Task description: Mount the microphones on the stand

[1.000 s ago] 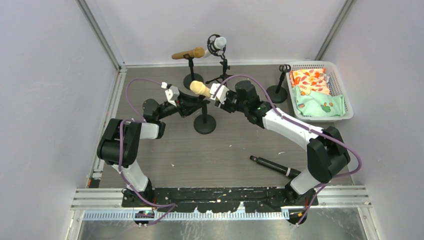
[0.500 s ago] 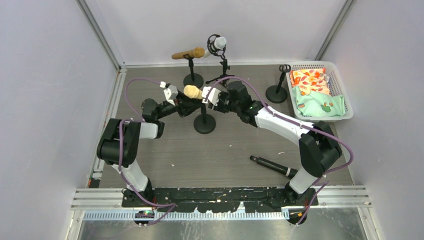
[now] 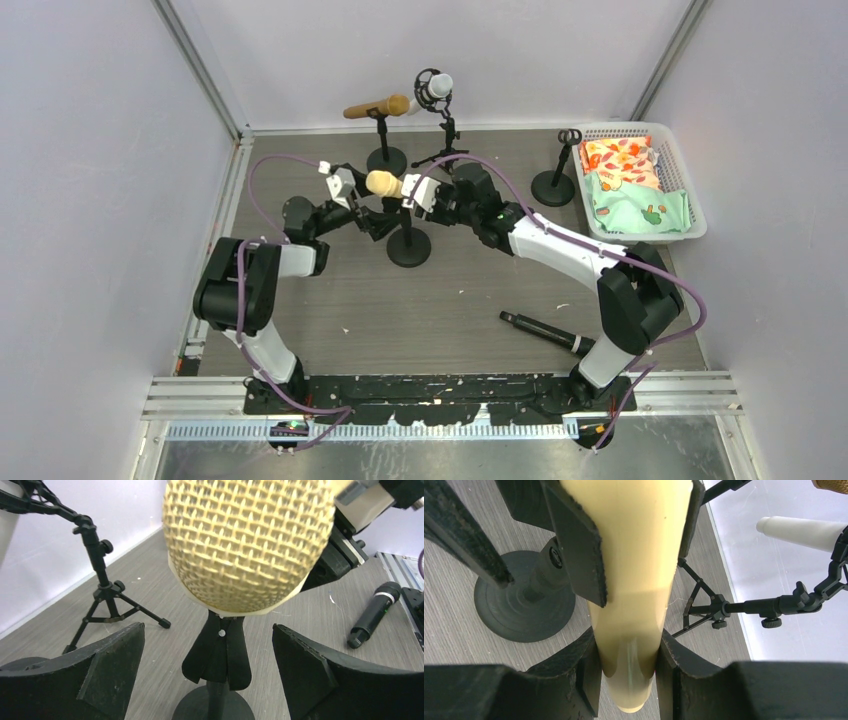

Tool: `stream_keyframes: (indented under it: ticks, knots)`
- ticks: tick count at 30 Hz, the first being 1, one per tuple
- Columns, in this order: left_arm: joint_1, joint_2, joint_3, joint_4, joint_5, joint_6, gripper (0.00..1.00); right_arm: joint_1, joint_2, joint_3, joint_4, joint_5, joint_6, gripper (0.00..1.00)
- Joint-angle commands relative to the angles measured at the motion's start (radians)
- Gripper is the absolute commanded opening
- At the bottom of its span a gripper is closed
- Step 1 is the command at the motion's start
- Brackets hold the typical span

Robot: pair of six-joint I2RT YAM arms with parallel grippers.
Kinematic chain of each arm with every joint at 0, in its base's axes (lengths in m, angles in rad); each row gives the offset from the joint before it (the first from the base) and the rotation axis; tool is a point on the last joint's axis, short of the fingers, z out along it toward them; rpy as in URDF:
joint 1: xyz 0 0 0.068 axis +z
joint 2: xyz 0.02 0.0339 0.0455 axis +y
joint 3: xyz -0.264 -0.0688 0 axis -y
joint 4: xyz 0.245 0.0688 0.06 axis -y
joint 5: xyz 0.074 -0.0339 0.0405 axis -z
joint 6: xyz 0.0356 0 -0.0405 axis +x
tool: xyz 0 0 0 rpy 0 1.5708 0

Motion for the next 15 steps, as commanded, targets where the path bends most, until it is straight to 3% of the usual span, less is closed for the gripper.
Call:
stream_keyframes:
  ticks: [1, 6, 15]
  knots:
    - [0.011, -0.074, -0.015, 0.054, -0.082, -0.001, 1.0, 0.011, -0.013, 0.023, 0.018, 0.019, 0.007, 0.25]
    - [0.011, -0.146, -0.085, 0.035, -0.197, -0.015, 1.0, 0.011, -0.048, 0.018, 0.062, 0.038, 0.047, 0.44]
    - [-0.032, -0.384, -0.175, -0.252, -0.413, 0.104, 1.0, 0.012, -0.159, -0.019, 0.086, 0.04, 0.107, 0.69]
